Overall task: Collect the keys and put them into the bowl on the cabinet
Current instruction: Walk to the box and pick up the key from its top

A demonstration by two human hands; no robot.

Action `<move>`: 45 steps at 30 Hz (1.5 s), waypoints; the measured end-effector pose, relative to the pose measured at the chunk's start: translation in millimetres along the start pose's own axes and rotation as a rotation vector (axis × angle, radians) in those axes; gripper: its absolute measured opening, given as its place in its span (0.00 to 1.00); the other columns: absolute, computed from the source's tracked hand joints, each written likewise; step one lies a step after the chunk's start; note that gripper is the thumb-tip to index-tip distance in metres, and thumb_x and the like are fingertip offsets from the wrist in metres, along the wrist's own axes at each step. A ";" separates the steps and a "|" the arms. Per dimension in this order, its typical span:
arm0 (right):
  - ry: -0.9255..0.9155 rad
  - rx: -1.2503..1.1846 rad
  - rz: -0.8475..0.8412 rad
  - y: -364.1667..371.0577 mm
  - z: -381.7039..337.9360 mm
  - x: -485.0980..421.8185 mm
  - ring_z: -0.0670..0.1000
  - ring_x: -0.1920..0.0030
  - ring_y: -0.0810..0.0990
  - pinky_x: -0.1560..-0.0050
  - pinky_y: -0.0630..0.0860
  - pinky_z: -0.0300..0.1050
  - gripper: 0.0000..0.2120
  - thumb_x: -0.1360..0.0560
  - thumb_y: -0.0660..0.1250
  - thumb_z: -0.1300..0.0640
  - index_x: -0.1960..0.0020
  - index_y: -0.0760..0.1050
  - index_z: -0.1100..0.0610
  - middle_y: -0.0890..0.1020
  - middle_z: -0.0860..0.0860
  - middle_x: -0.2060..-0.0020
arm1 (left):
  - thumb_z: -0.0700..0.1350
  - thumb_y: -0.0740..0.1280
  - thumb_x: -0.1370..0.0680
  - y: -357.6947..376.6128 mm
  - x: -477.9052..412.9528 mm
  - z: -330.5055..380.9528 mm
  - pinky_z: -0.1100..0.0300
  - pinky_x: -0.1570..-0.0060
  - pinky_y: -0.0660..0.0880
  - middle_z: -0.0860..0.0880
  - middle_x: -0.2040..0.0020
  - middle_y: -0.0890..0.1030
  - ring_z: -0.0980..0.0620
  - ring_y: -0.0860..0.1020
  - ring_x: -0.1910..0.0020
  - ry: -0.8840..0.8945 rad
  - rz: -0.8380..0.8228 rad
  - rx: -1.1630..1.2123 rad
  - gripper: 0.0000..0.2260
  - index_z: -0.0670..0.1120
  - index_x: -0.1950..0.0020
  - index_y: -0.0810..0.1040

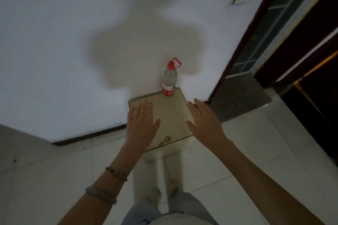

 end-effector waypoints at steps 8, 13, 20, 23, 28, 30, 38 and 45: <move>-0.205 -0.091 -0.024 39.1 0.5 -11.9 0.64 0.46 0.78 0.45 0.76 0.58 0.23 0.32 0.73 0.60 0.41 0.73 0.67 0.79 0.67 0.45 | 0.47 0.71 0.27 30.2 11.6 -12.0 0.41 0.36 0.65 0.34 0.36 0.73 0.37 0.72 0.37 -0.140 -0.048 -0.011 0.27 0.34 0.35 0.68; -0.227 -0.174 -0.098 85.9 2.3 -19.9 0.65 0.42 0.75 0.41 0.74 0.59 0.19 0.28 0.68 0.61 0.39 0.72 0.67 0.77 0.67 0.42 | 0.48 0.68 0.26 65.0 24.6 -33.4 0.42 0.35 0.66 0.34 0.36 0.73 0.37 0.71 0.36 -0.176 -0.075 -0.020 0.26 0.35 0.34 0.68; -0.094 -0.326 -0.169 188.9 25.3 -28.2 0.65 0.46 0.74 0.45 0.74 0.58 0.17 0.28 0.67 0.62 0.42 0.73 0.68 0.77 0.67 0.48 | 0.49 0.65 0.24 161.2 54.7 -71.0 0.40 0.35 0.65 0.34 0.34 0.71 0.36 0.69 0.35 -0.259 -0.173 -0.004 0.26 0.35 0.32 0.65; -0.038 -0.336 -0.176 239.7 43.4 -26.8 0.64 0.48 0.74 0.46 0.74 0.57 0.15 0.28 0.67 0.63 0.43 0.74 0.67 0.77 0.66 0.50 | 0.49 0.66 0.24 205.9 63.7 -82.7 0.39 0.35 0.65 0.33 0.34 0.71 0.36 0.69 0.35 -0.280 -0.190 -0.002 0.26 0.35 0.33 0.65; -0.068 -0.276 -0.204 318.0 70.1 -11.7 0.66 0.52 0.76 0.51 0.76 0.61 0.13 0.30 0.69 0.65 0.46 0.76 0.68 0.78 0.66 0.53 | 0.48 0.66 0.24 271.3 75.5 -94.7 0.40 0.36 0.65 0.33 0.34 0.71 0.36 0.69 0.35 -0.282 -0.209 0.001 0.25 0.35 0.33 0.66; -0.059 -0.284 -0.210 343.6 78.6 -5.0 0.66 0.53 0.77 0.52 0.77 0.59 0.12 0.31 0.70 0.66 0.48 0.76 0.68 0.79 0.66 0.54 | 0.48 0.66 0.24 294.2 79.3 -97.1 0.40 0.35 0.65 0.33 0.34 0.71 0.36 0.69 0.35 -0.273 -0.220 0.017 0.25 0.35 0.33 0.66; -0.087 -0.345 -0.248 413.6 91.8 -14.9 0.63 0.53 0.76 0.53 0.77 0.56 0.10 0.28 0.64 0.68 0.47 0.77 0.64 0.78 0.65 0.54 | 0.47 0.66 0.24 347.1 79.1 -101.1 0.41 0.35 0.64 0.34 0.33 0.70 0.36 0.68 0.34 -0.304 -0.237 0.041 0.24 0.35 0.33 0.66; -0.076 -0.339 -0.261 434.5 93.4 -28.6 0.63 0.54 0.76 0.52 0.75 0.54 0.07 0.29 0.66 0.67 0.52 0.78 0.66 0.78 0.65 0.56 | 0.49 0.64 0.23 357.6 88.3 -109.0 0.41 0.34 0.63 0.34 0.33 0.70 0.37 0.68 0.34 -0.319 -0.257 0.026 0.24 0.36 0.32 0.66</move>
Point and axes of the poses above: each hand's wrist, its own x-axis away from the middle knuckle, its own y-axis out of the palm, z = x × y, the point moved 7 cm from there along -x, towards the middle knuckle
